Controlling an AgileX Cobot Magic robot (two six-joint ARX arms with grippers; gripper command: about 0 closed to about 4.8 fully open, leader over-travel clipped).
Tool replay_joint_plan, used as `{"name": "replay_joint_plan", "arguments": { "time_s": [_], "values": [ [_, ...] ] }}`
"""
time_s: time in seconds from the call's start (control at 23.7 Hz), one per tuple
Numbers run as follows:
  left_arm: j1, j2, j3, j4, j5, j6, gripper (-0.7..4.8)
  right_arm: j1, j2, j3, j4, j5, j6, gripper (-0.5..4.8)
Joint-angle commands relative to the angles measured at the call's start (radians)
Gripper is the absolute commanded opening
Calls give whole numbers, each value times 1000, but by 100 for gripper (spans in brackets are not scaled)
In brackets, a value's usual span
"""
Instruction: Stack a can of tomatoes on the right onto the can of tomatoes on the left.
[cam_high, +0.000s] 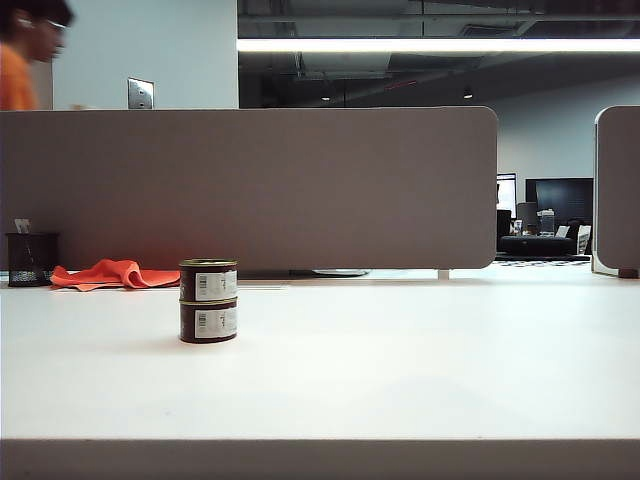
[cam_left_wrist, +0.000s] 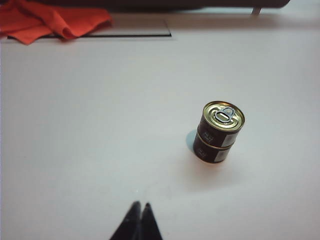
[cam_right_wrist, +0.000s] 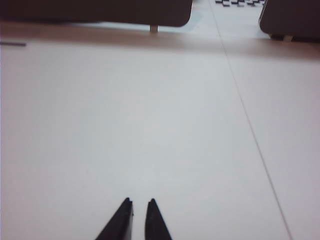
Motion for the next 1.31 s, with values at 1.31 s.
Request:
{"name": "replay_joint_plan", "arguments": {
  "time_s": [1.31],
  "values": [
    [1,-372,-328,253,-103,-24,-6,-11,-371,-365,365,-40,-14,51]
  ]
}}
